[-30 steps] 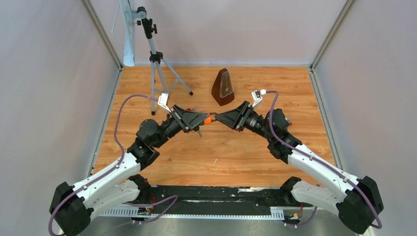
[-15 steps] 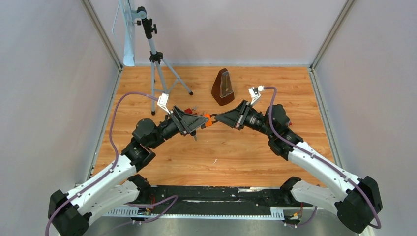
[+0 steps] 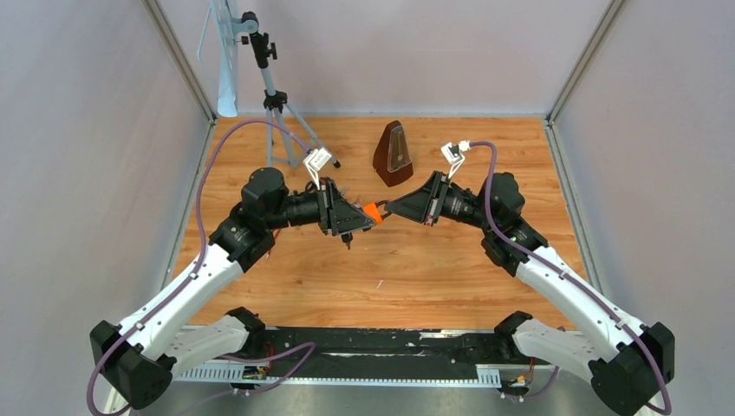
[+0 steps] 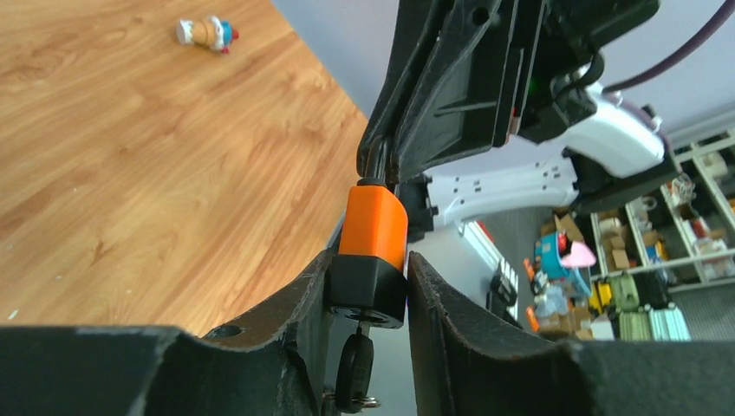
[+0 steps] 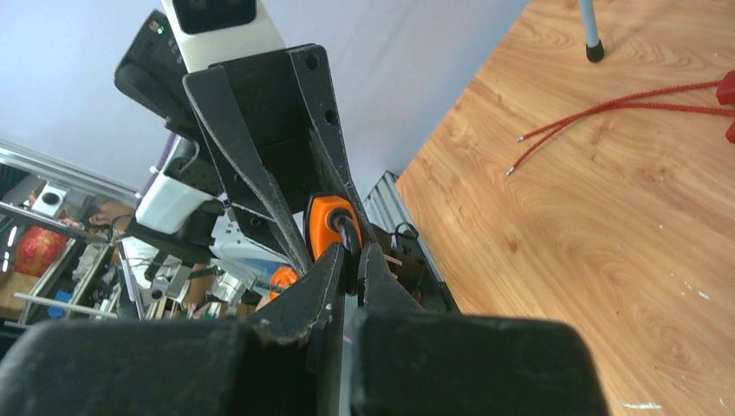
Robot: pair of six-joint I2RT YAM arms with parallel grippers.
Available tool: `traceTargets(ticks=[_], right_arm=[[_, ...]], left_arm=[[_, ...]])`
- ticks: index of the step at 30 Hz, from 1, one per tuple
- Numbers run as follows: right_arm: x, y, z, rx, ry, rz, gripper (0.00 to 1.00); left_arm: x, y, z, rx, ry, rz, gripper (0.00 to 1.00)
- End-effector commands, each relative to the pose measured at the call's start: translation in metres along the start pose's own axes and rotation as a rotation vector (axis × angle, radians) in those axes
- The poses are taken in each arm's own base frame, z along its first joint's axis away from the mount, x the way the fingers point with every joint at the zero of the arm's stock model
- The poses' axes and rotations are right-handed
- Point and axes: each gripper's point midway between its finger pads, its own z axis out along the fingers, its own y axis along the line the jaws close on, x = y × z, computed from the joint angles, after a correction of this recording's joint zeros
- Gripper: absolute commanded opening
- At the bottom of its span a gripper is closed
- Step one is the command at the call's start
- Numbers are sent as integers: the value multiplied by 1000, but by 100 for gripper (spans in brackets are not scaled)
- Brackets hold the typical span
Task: Lock with the key
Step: Lock the lock.
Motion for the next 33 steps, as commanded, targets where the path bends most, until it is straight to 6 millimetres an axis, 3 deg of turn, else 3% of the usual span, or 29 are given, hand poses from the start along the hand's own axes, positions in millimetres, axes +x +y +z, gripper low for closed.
traceTargets(ticks=[1, 6, 8, 10, 11, 13, 15, 17, 20, 25, 33], right_arm=[[-7, 9, 1, -18, 11, -52, 0], [-7, 5, 1, -12, 21, -53, 0], [-6, 5, 2, -17, 30, -56, 0], [-5, 5, 3, -22, 41, -59, 0], [-4, 4, 3, -22, 46, -58, 1], [-2, 2, 4, -21, 53, -57, 14], [0, 0, 4, -21, 55, -49, 41], [1, -1, 4, -31, 53, -34, 61], [1, -4, 4, -35, 19, -15, 75], [1, -3, 10, -64, -12, 12, 71], [-5, 1, 23, -94, -103, 60, 49]], left_arm=[[9, -25, -7, 112, 88, 106, 41], [18, -20, -6, 132, 118, 115, 49], [21, -19, -6, 148, 126, 121, 47], [24, -18, -4, 167, 134, 114, 35], [26, -17, -3, 165, 139, 95, 21], [22, -16, 1, 174, 123, 88, 3], [18, -12, 5, 153, 99, 62, 0], [13, -7, 9, 134, 60, 31, 0], [3, -5, 13, 135, -10, -12, 0], [-10, -8, 12, 132, -97, -43, 0], [-28, -12, 3, 139, -244, -94, 0]])
